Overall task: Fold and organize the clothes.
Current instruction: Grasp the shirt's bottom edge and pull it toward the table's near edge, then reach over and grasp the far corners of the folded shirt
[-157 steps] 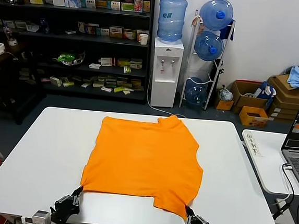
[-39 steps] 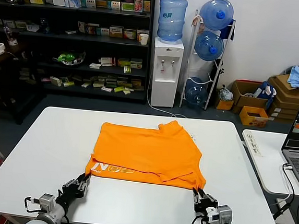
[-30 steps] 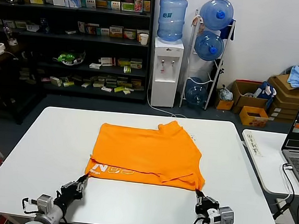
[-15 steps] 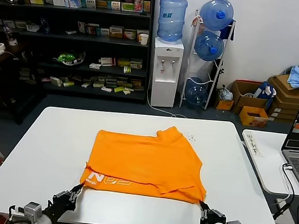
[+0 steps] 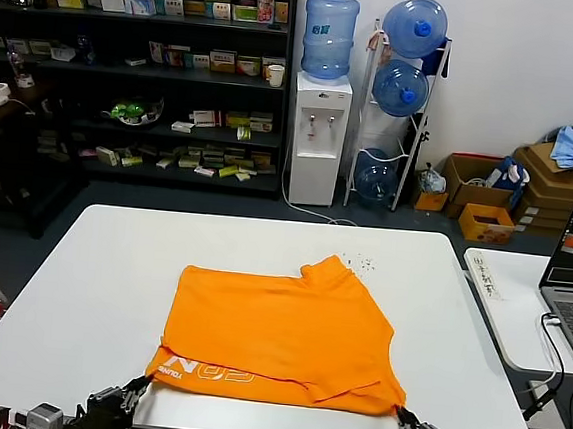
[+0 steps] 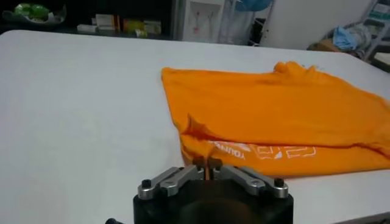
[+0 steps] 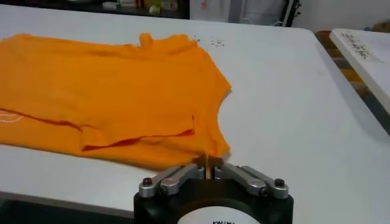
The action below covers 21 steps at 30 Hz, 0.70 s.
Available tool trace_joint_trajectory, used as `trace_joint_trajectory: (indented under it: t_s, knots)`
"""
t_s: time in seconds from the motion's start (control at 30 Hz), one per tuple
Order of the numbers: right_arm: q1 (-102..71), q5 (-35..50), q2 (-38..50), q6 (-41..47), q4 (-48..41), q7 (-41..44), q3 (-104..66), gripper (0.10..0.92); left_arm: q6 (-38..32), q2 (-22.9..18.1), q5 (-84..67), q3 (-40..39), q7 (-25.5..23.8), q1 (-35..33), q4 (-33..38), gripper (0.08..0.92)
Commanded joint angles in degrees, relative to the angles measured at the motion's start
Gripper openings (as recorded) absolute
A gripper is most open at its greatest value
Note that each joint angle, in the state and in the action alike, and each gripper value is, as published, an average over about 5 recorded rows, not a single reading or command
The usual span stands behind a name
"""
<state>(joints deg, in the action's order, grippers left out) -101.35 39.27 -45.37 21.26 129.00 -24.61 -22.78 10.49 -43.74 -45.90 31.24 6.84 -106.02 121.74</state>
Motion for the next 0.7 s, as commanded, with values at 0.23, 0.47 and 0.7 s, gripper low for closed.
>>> trace_joint_trajectory:
  t_s: [0.23,0.47,0.7]
  knots:
    - [34.37,4.74,0.10,-4.48,-8.47,0.48,8.00,0.515,-2.08,0.41,-3.64,-5.15,4.23,29.25,-7.17,0.442]
    - [66.01,14.42,-7.08,1.74,-30.15,-2.39,25.83,0.714,0.73,-2.07,-7.15,-19.90,3.35,52.40,-26.26,0.641]
    - [75.52,18.52,-14.84,7.46,-45.40,-2.05,33.74,0.820,5.42,-6.74,-9.56,-25.63,1.66,59.13,-36.95,0.809]
